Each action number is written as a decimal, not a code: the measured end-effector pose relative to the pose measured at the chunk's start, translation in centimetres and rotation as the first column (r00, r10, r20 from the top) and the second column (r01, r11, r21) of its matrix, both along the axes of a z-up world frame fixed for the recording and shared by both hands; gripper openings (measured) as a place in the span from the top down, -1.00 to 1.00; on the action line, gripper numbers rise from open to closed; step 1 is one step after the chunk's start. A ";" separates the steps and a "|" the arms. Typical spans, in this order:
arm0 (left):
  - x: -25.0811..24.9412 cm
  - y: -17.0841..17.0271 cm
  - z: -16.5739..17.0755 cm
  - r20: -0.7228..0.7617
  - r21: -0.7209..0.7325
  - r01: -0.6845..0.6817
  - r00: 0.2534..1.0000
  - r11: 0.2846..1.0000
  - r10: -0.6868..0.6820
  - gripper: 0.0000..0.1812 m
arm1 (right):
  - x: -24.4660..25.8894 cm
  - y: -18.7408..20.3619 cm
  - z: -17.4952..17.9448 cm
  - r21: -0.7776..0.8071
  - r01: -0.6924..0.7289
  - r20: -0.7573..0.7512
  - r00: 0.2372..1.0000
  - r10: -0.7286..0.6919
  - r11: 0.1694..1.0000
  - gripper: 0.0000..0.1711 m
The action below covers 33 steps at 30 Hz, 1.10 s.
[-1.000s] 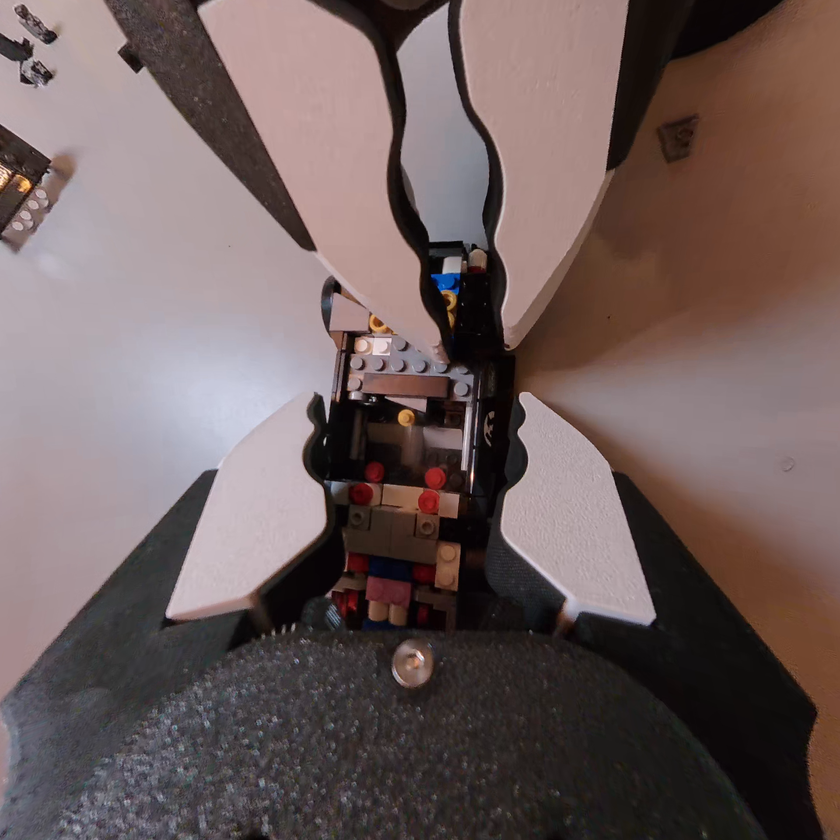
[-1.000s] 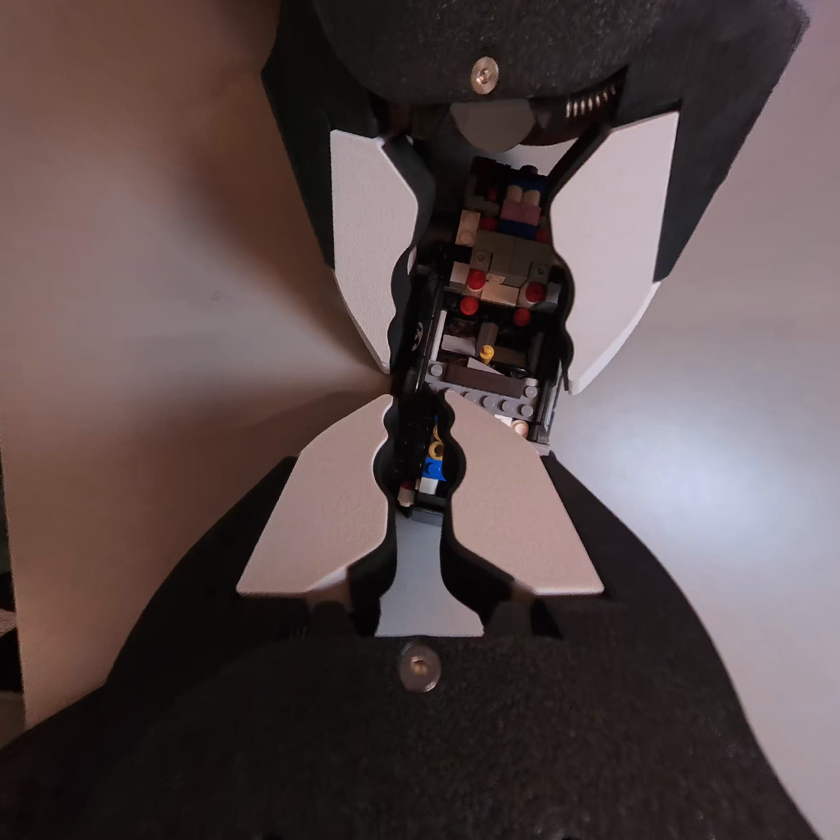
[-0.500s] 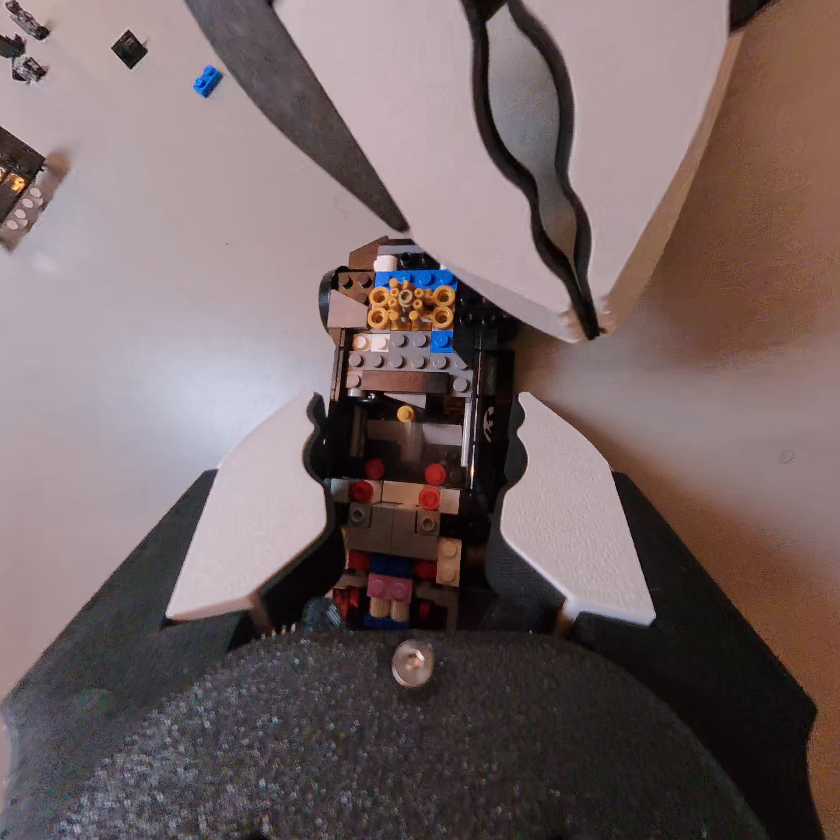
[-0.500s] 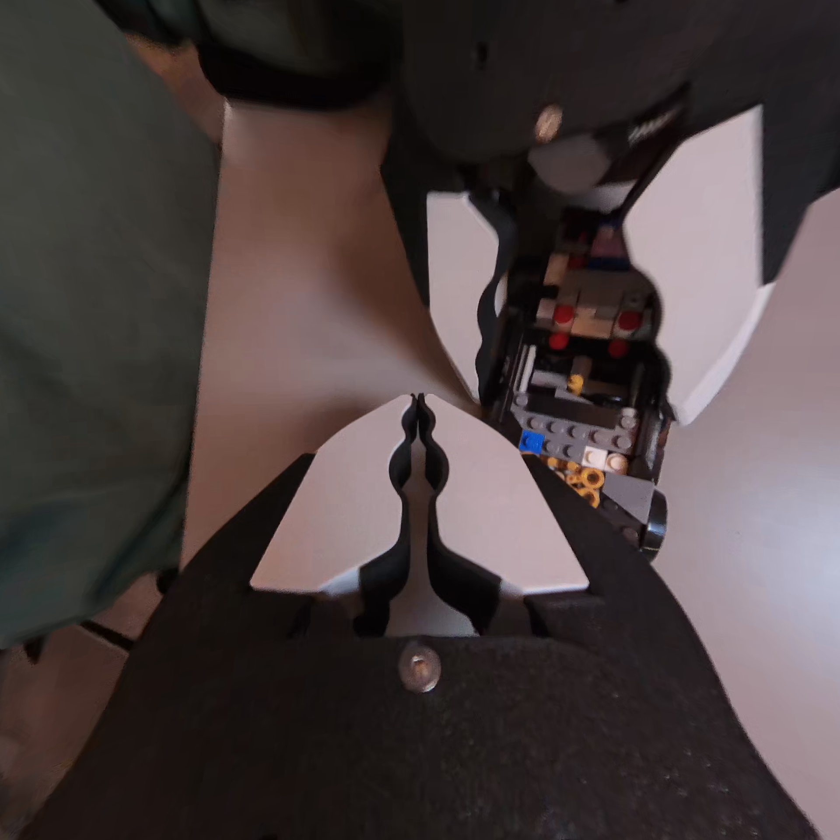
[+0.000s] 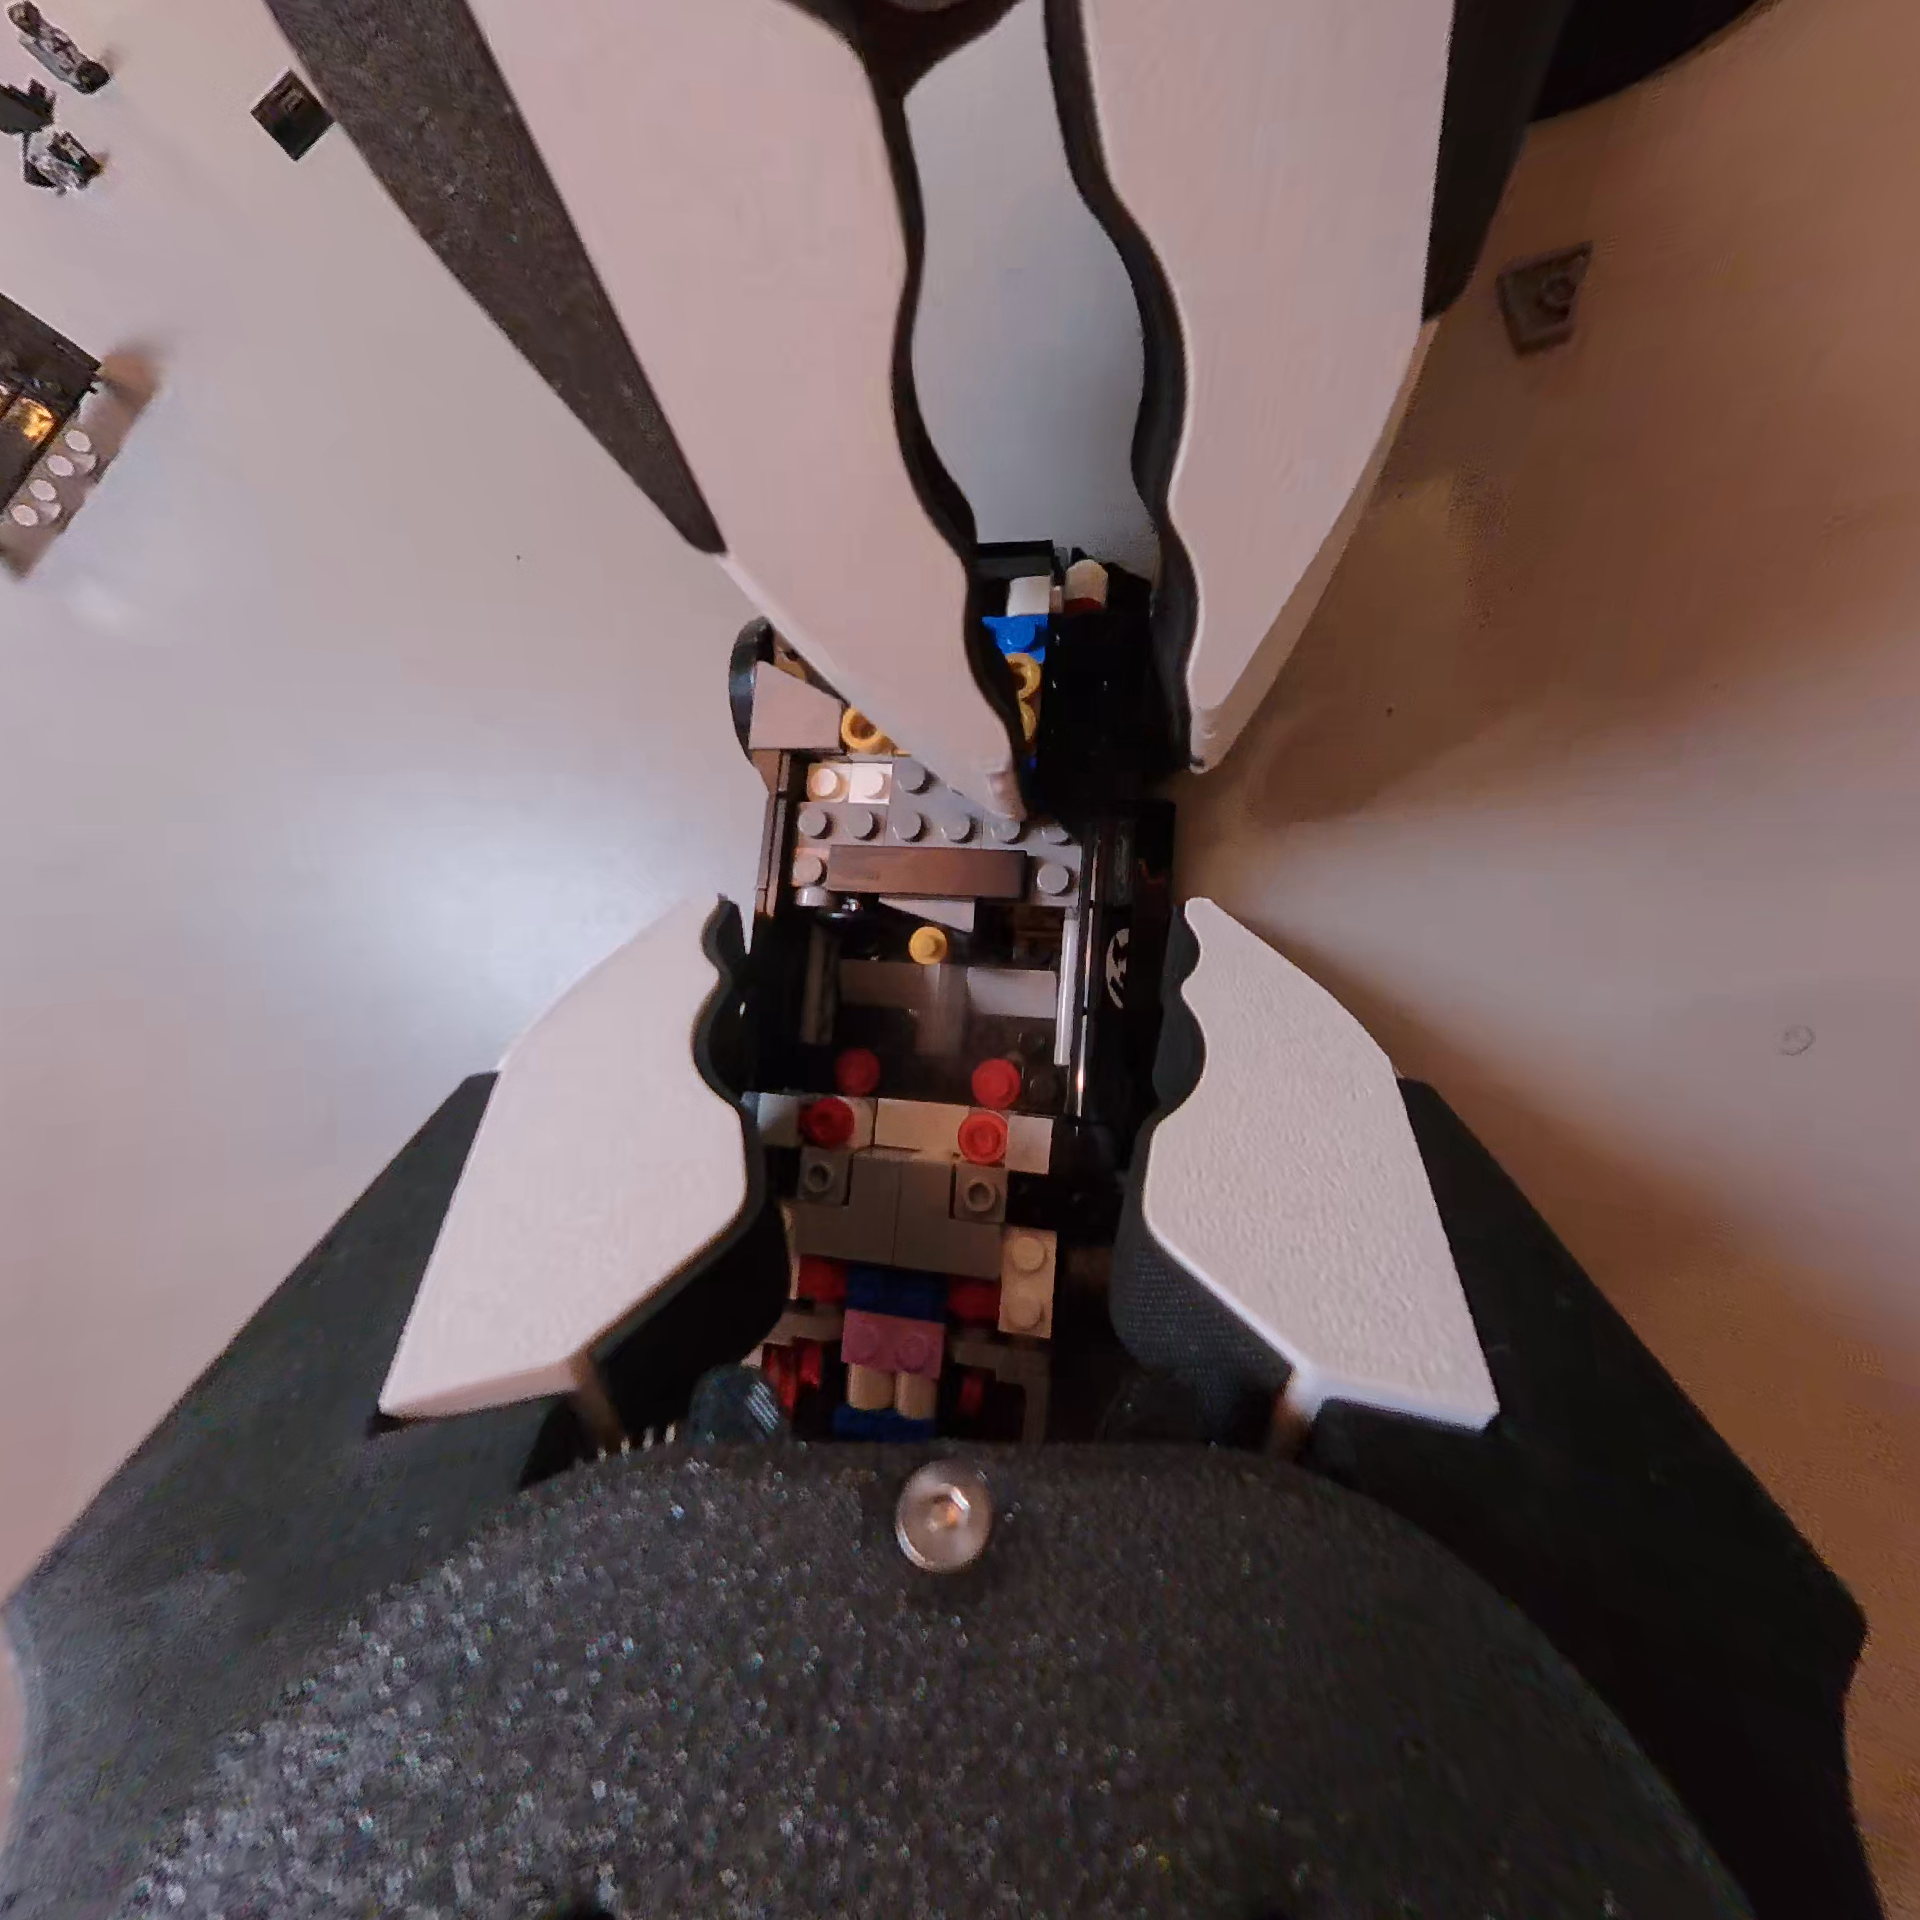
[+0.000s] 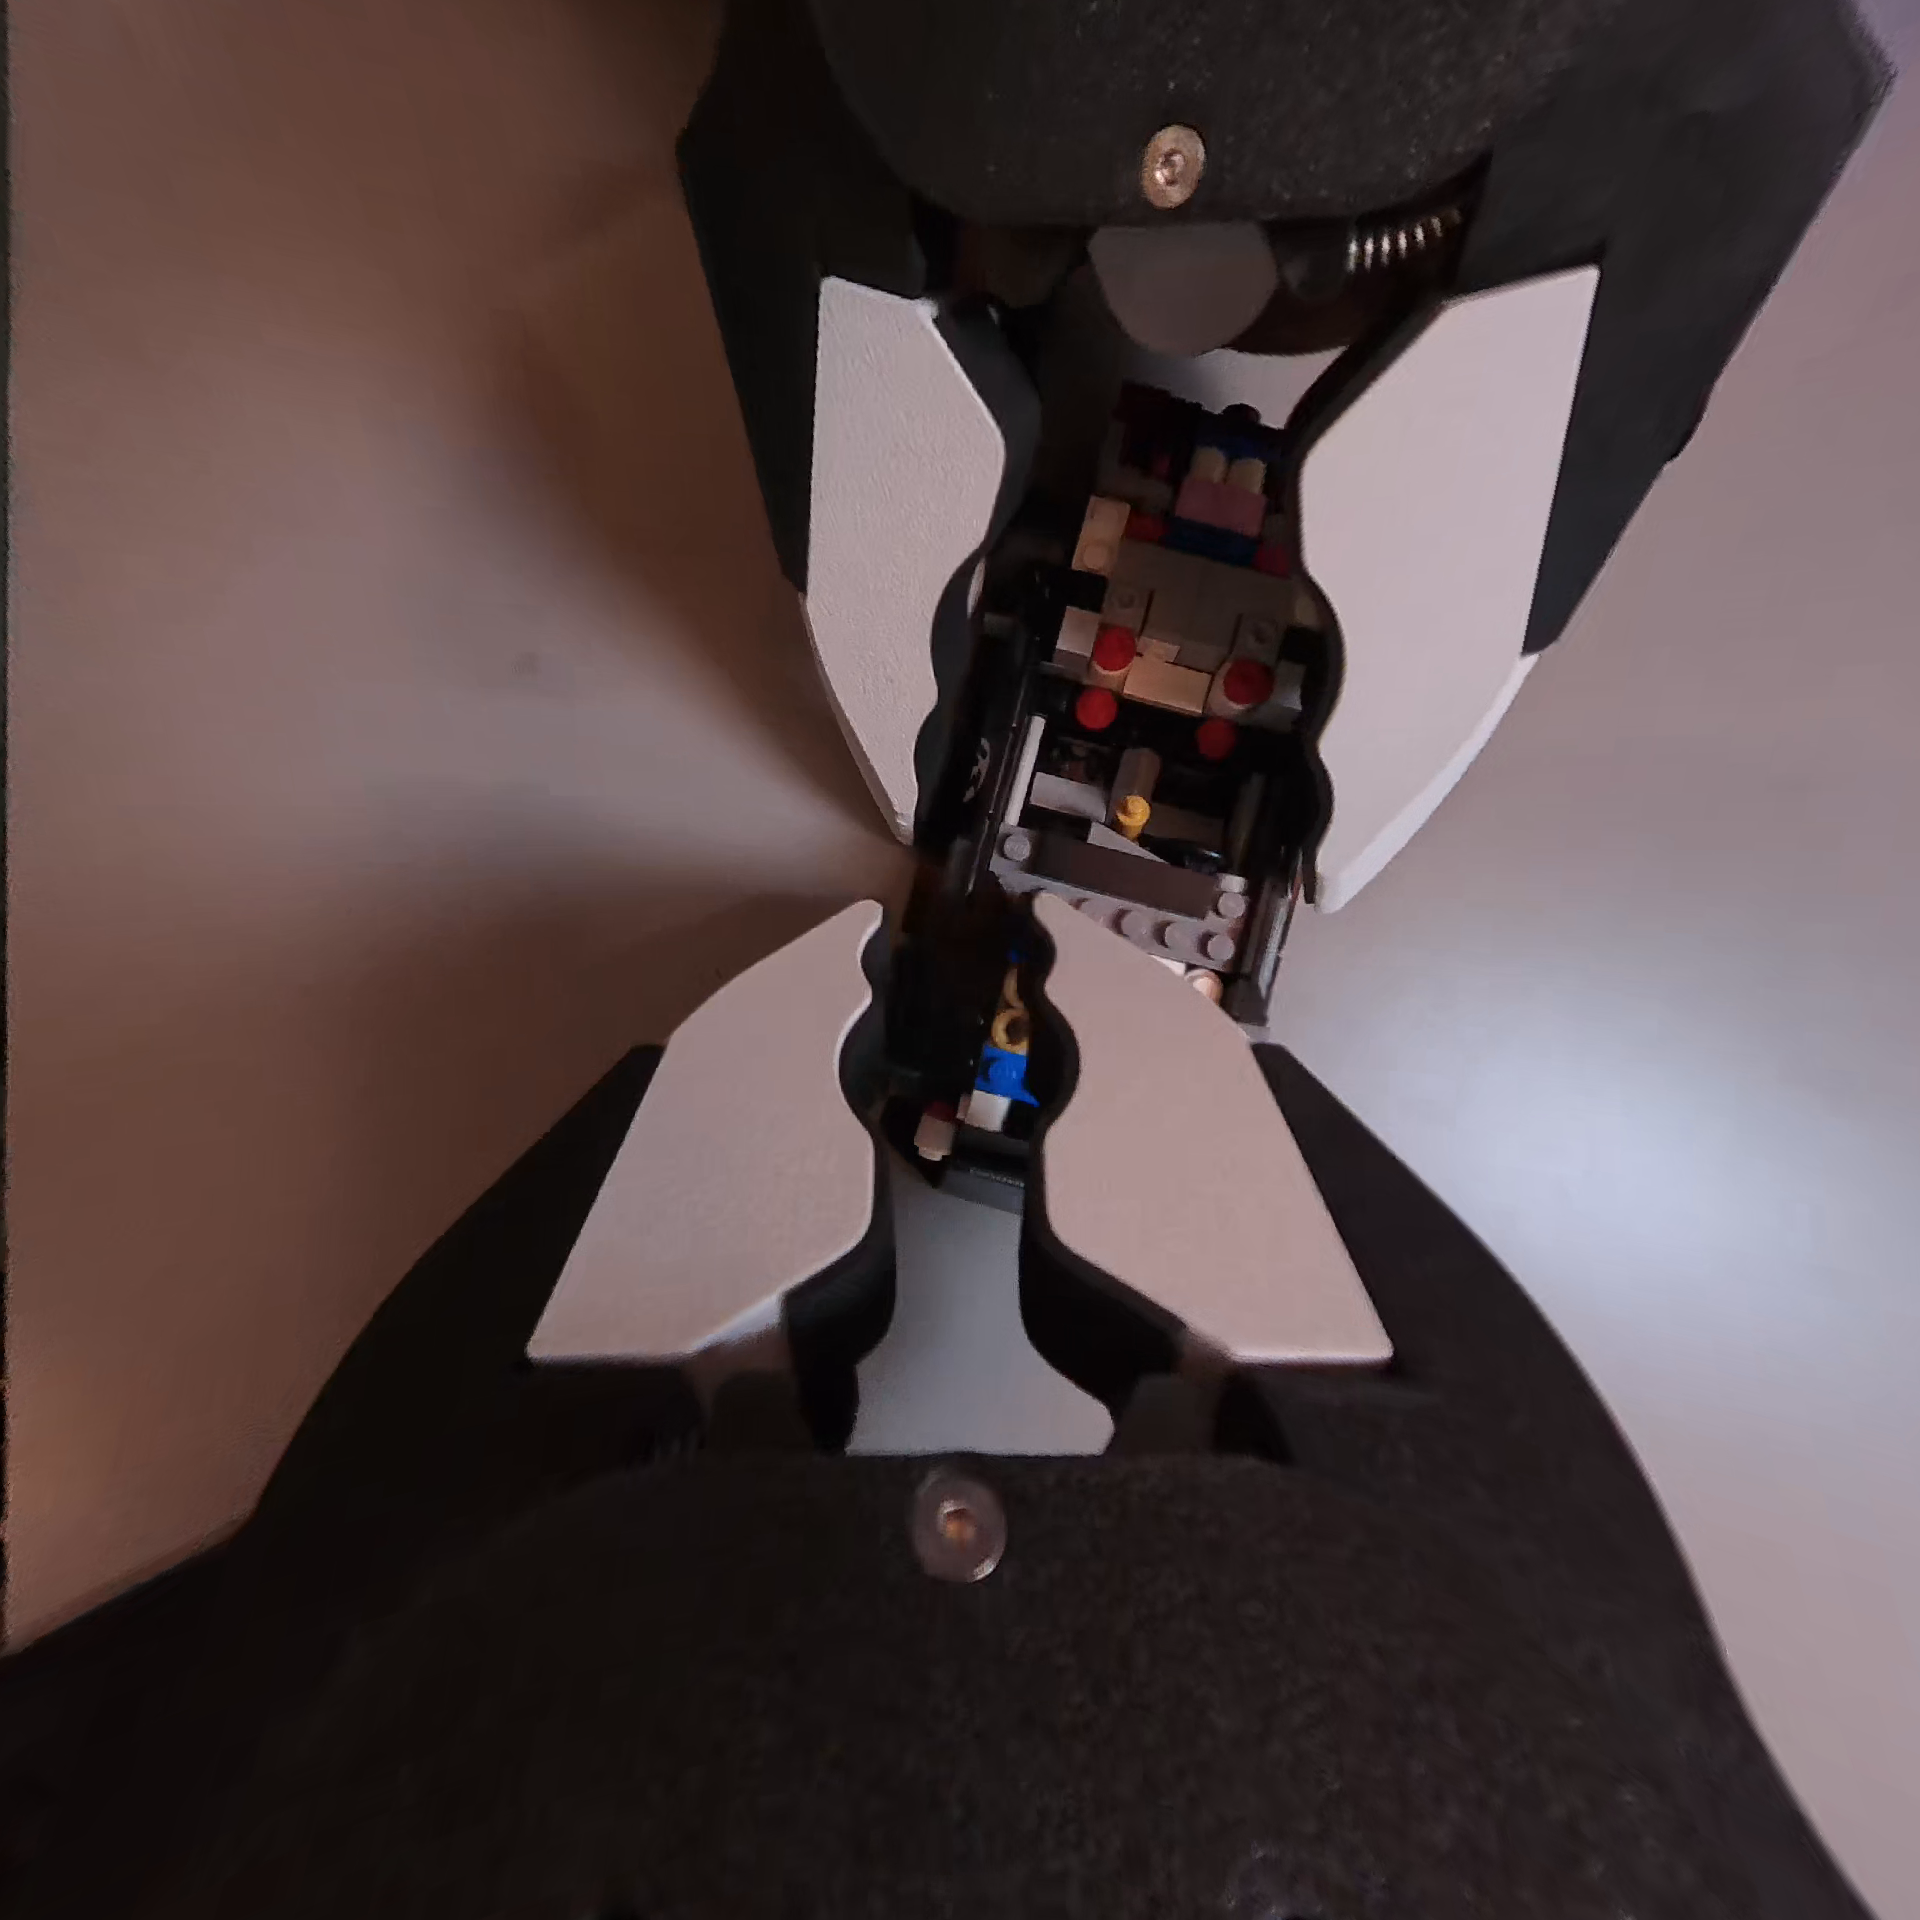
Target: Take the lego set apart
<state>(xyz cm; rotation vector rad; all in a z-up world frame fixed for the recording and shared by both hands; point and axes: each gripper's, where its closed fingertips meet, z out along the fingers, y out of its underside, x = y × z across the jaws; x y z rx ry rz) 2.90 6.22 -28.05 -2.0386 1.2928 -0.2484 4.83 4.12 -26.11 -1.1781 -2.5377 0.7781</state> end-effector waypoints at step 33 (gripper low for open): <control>0.0 0.1 0.0 0.000 -0.001 0.002 1.000 1.000 -0.002 0.16 | 1.3 5.2 8.8 -0.575 0.167 -0.116 0.952 -0.282 0.801 0.83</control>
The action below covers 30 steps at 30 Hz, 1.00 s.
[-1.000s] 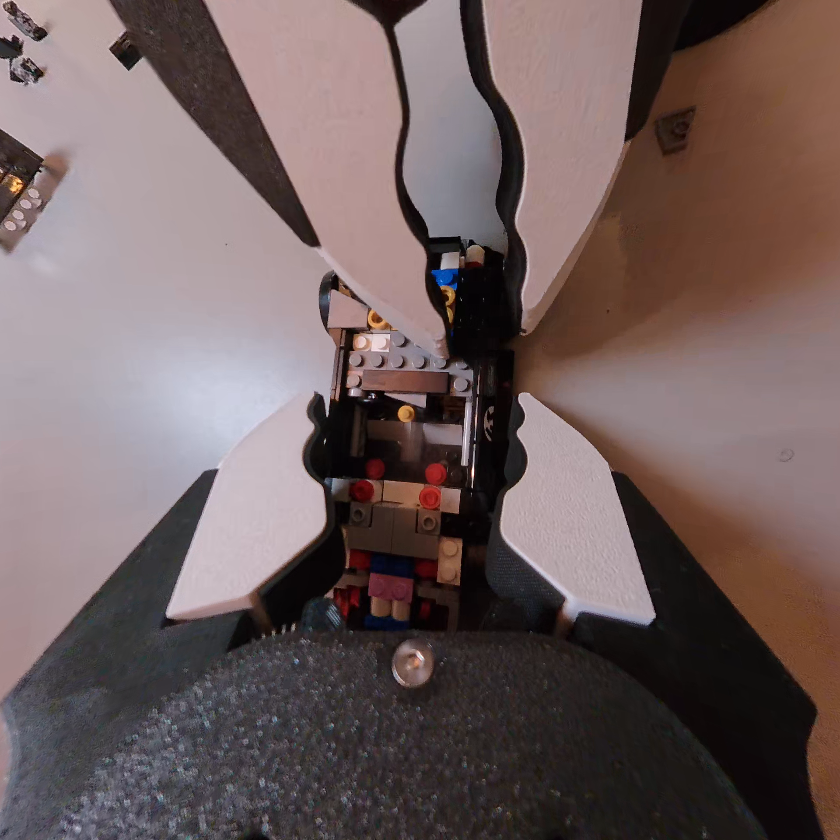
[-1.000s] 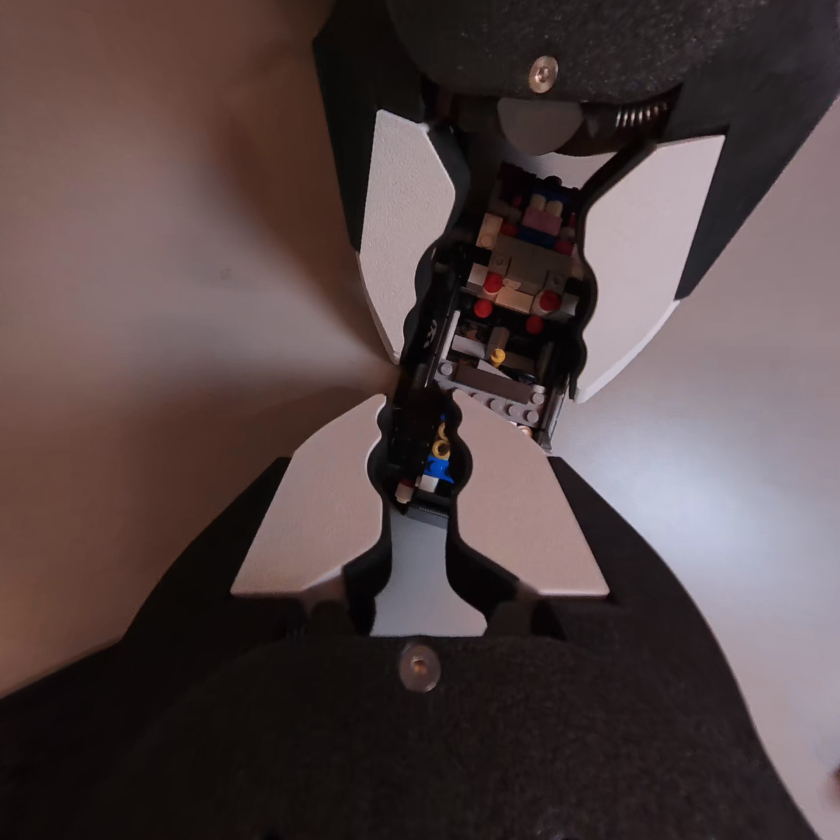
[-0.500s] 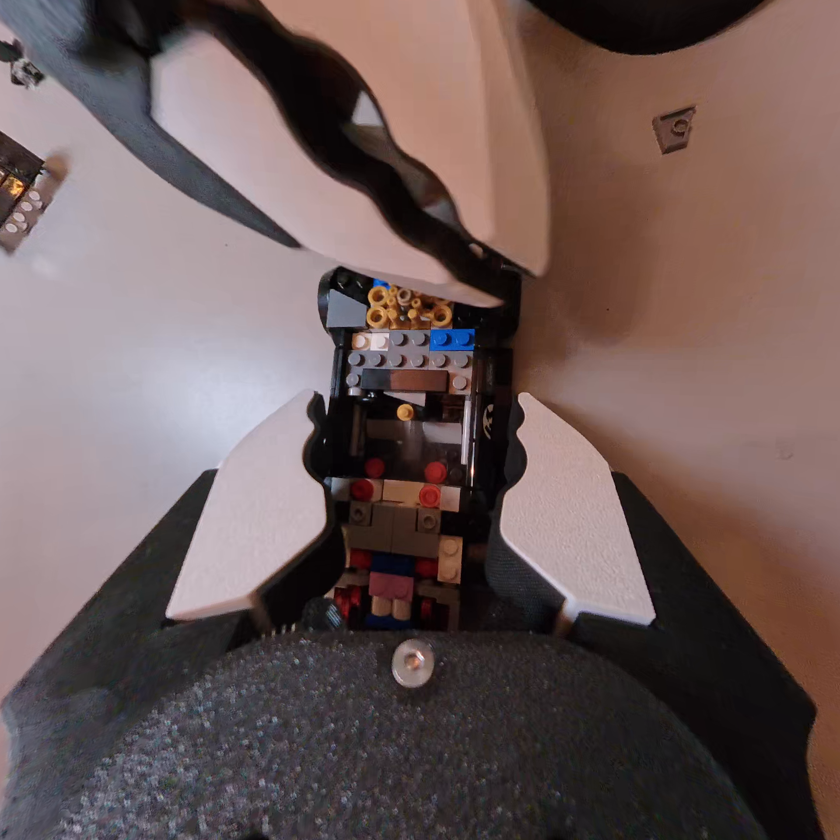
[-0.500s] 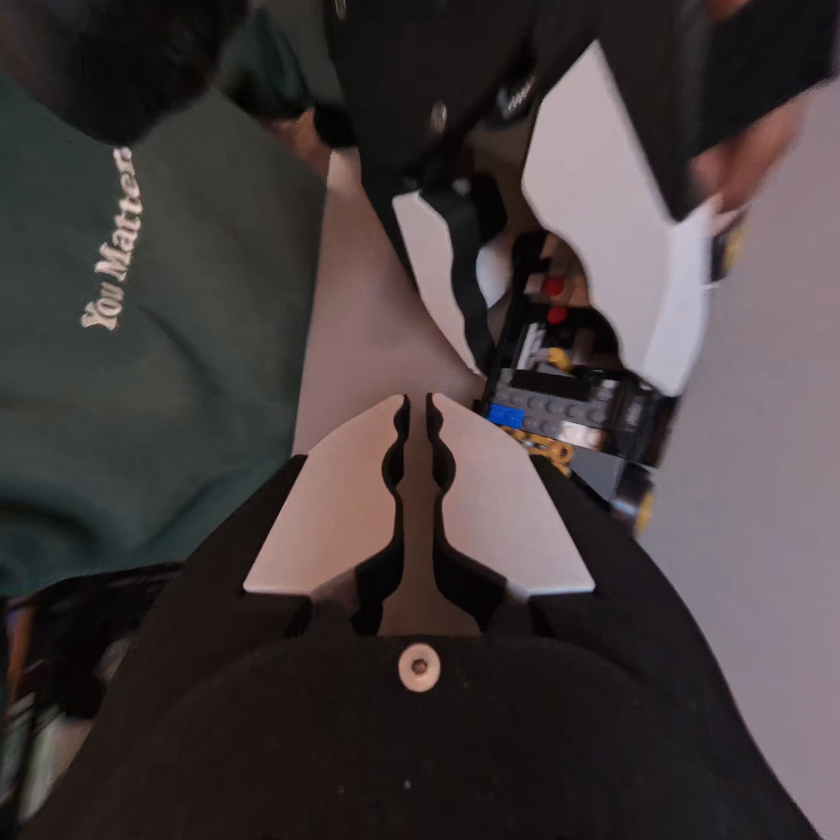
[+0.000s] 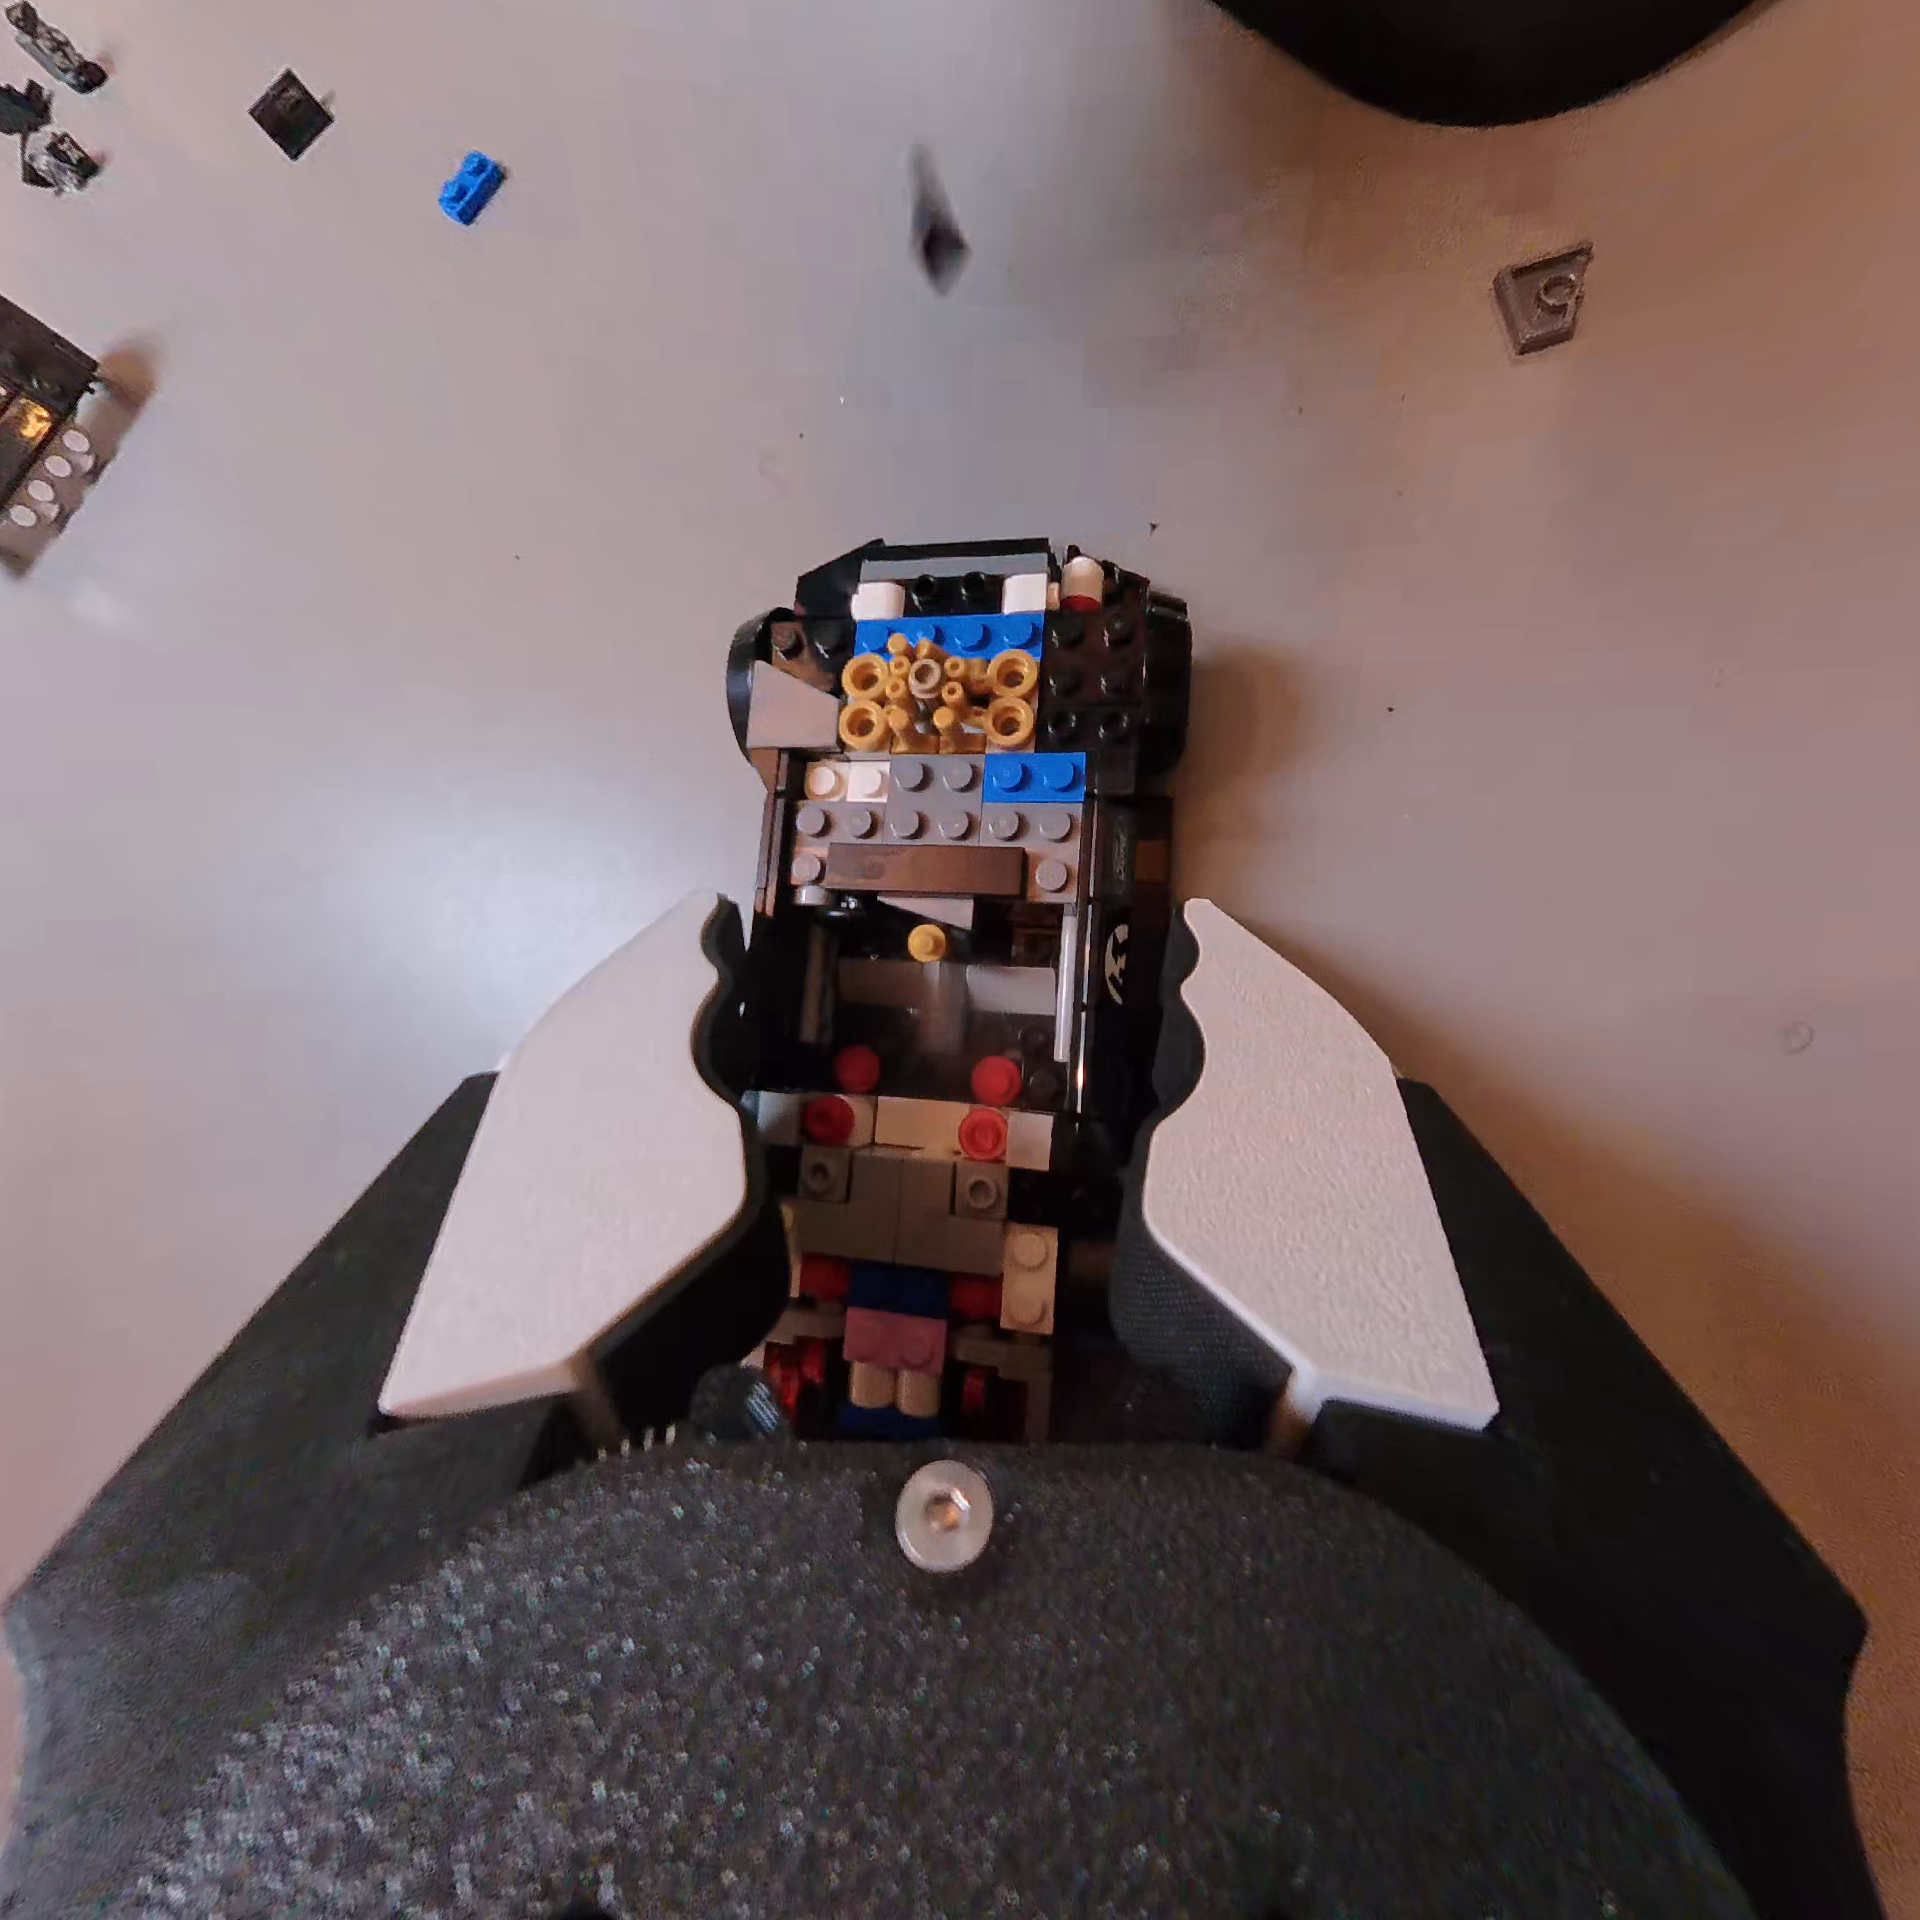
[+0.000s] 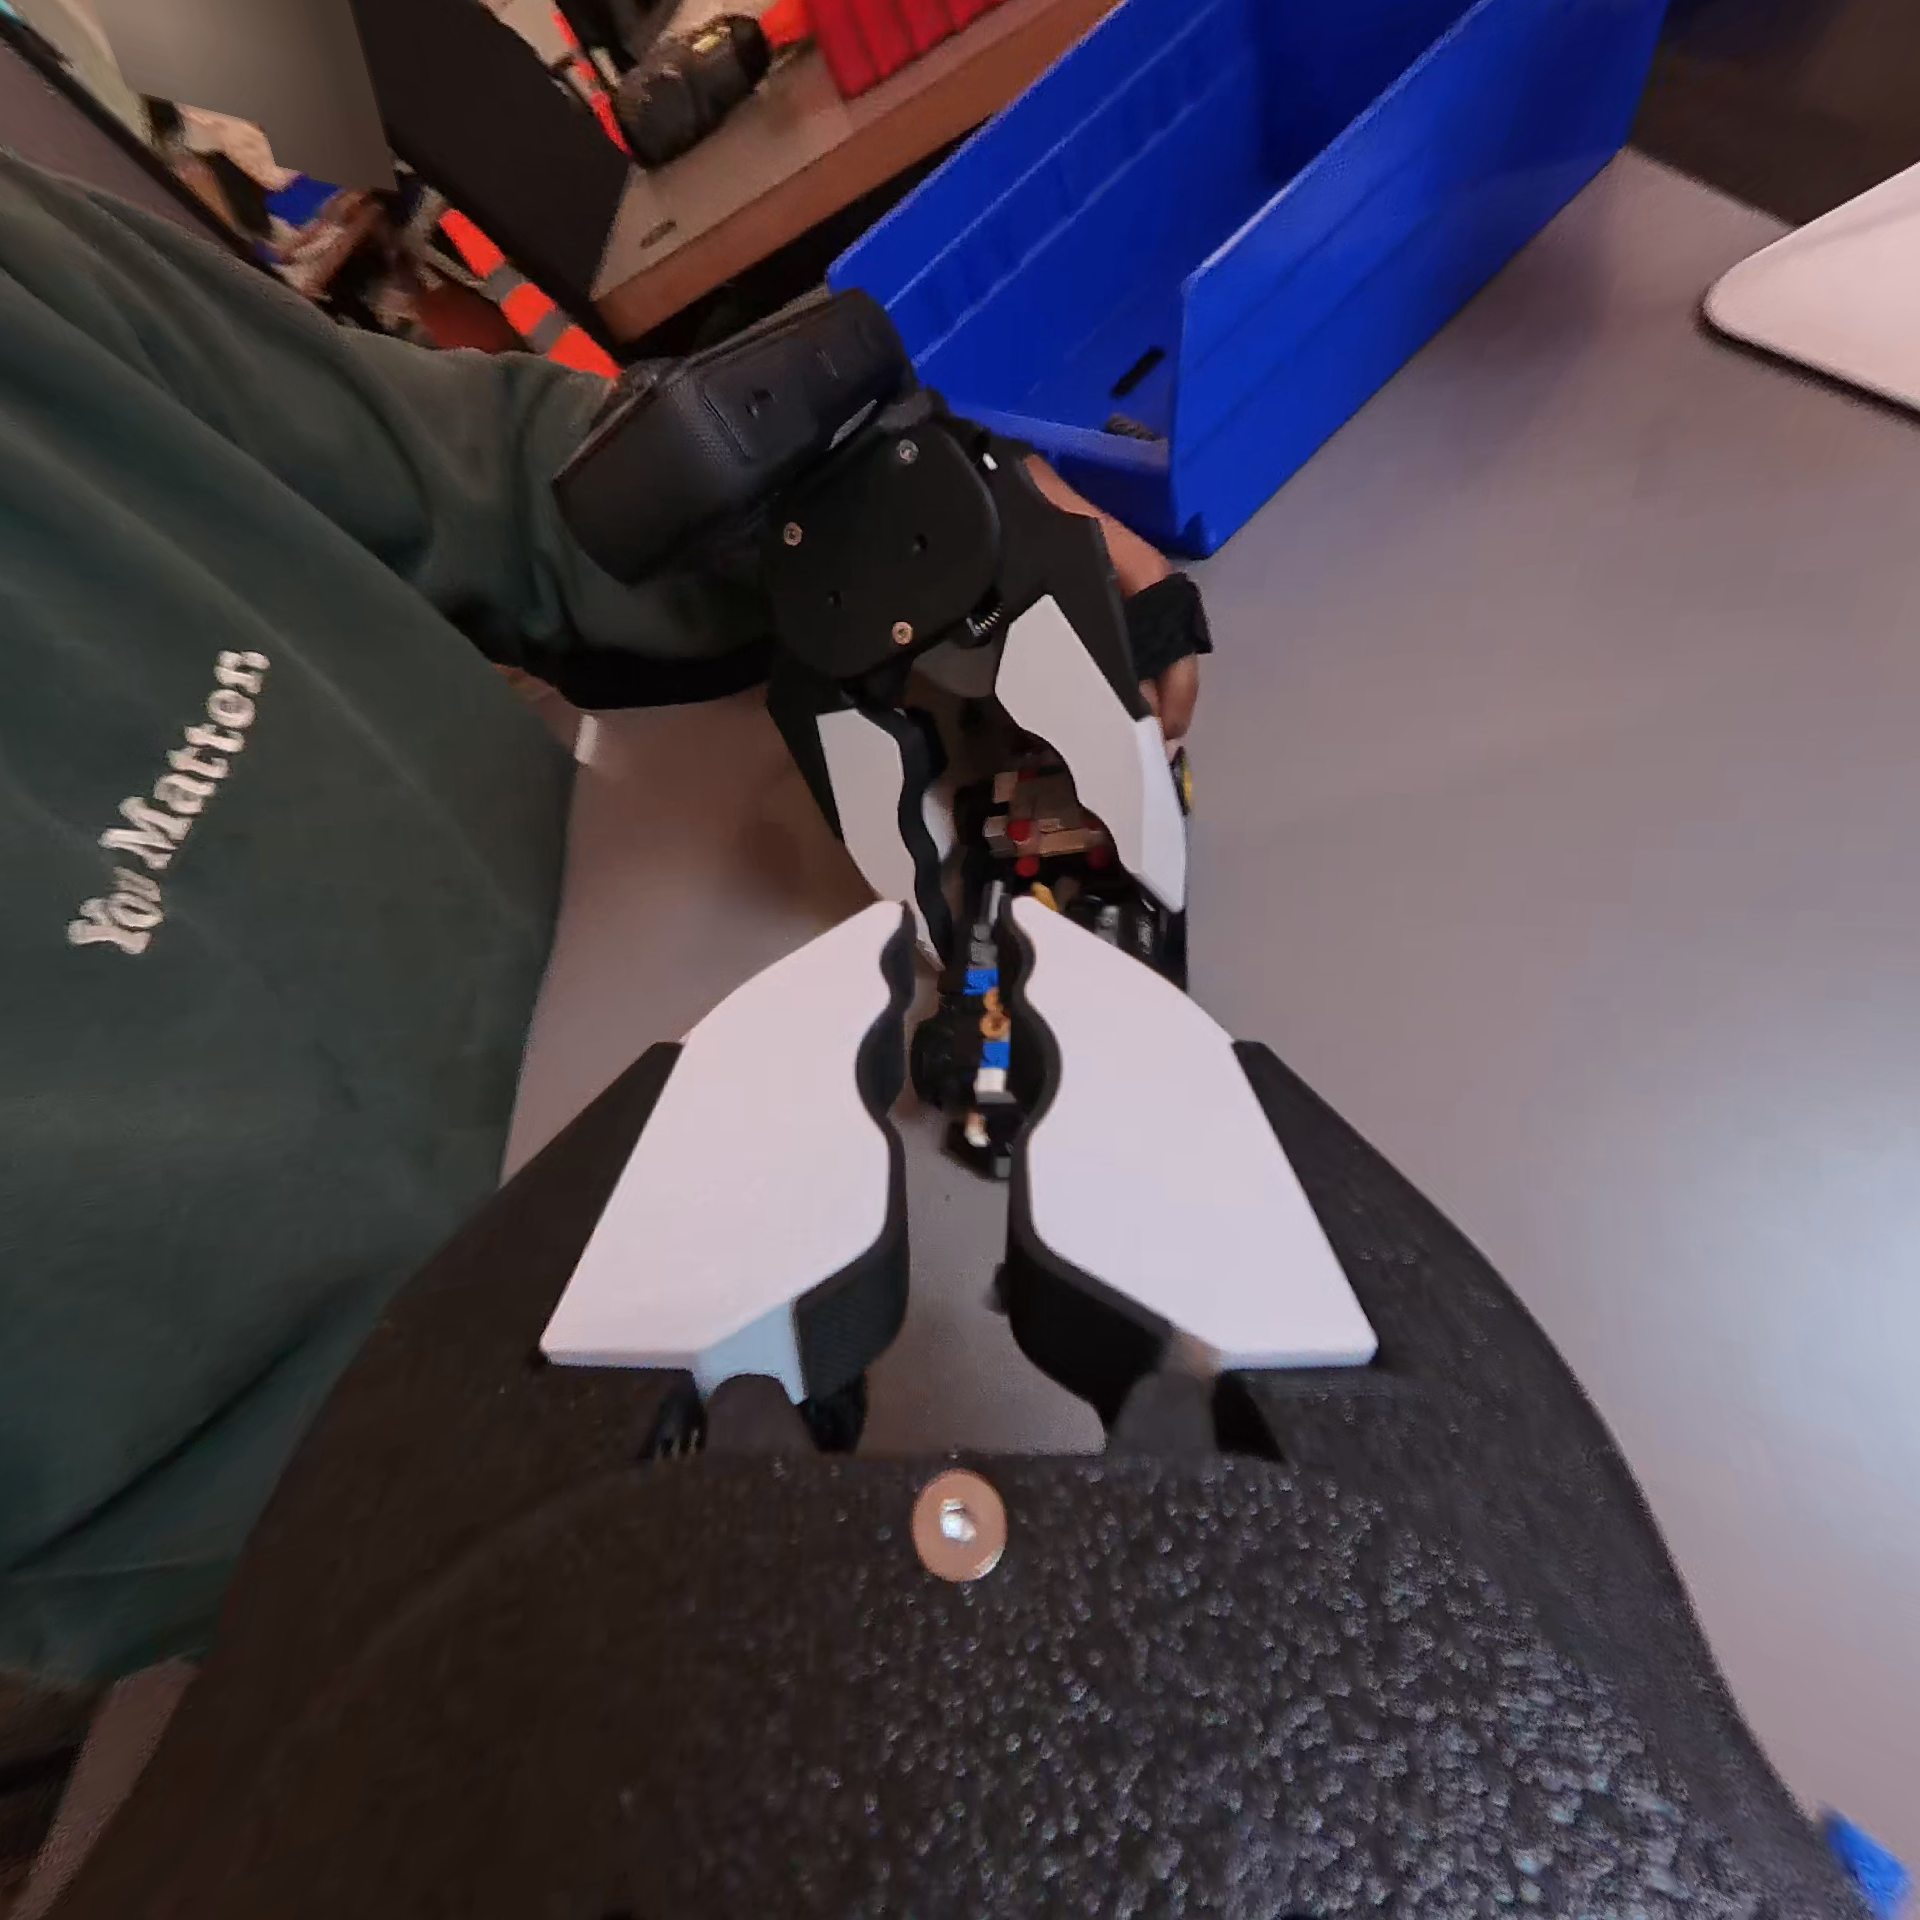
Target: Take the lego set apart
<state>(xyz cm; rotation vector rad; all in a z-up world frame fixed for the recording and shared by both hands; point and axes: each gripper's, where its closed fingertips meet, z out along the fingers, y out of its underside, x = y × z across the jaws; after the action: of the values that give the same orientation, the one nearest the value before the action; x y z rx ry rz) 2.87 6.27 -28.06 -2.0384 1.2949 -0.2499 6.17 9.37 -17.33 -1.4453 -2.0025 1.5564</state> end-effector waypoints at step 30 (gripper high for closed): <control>5.3 -2.7 4.0 0.171 0.036 0.140 0.975 0.989 -0.144 0.23 | 10.7 -7.2 -11.3 0.549 -0.145 0.348 0.935 -0.067 0.823 0.83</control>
<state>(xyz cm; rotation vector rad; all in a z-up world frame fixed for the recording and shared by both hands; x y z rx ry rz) 8.21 3.56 -24.05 -1.8615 1.3294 -0.4649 16.88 2.12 -28.68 -1.4906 -2.4196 0.6120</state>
